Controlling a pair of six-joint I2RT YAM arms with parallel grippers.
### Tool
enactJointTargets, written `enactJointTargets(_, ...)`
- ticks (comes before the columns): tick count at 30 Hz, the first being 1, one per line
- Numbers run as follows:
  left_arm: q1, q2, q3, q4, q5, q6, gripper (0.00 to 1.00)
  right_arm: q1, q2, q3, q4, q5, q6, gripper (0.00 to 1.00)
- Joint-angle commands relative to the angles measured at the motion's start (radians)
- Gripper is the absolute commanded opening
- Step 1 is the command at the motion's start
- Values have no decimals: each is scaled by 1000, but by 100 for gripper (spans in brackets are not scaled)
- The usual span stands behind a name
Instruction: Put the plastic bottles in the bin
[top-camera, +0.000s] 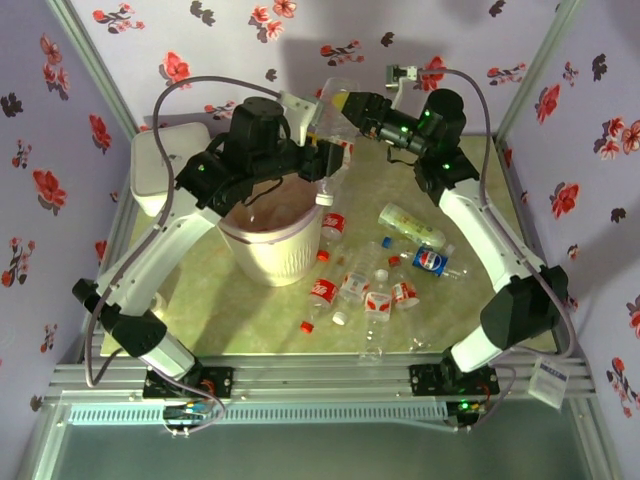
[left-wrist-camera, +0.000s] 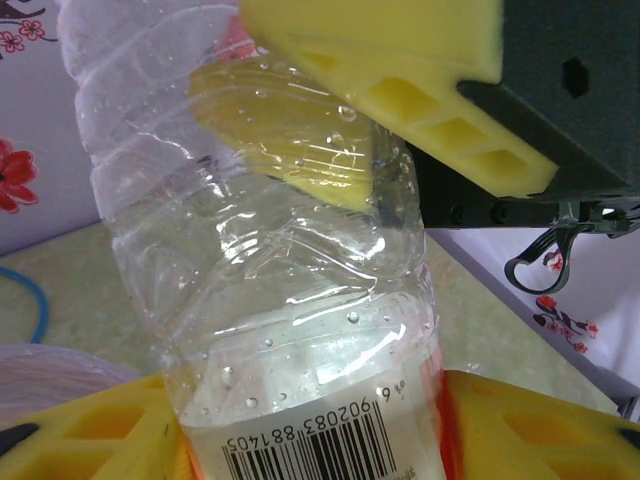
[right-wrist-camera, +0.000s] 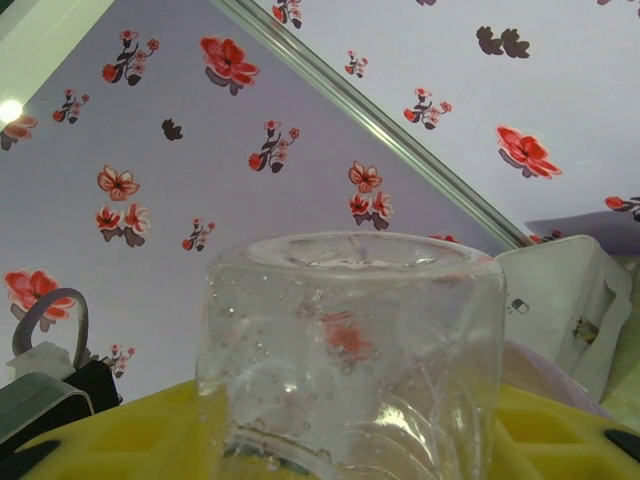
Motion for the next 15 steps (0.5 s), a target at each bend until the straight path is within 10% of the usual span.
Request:
enactJointTargets(1, 15, -7, -17, 53, 12, -1, 51, 13, 15, 7, 51, -23, 23, 54)
enactJointTargets(10, 67, -25, -23, 31, 12, 16, 47, -28, -32, 16, -187, 68, -176, 99)
enactJointTargets(15, 108, -56, 11, -39, -2, 63, 46, -129, -114, -77, -279, 154, -245, 99)
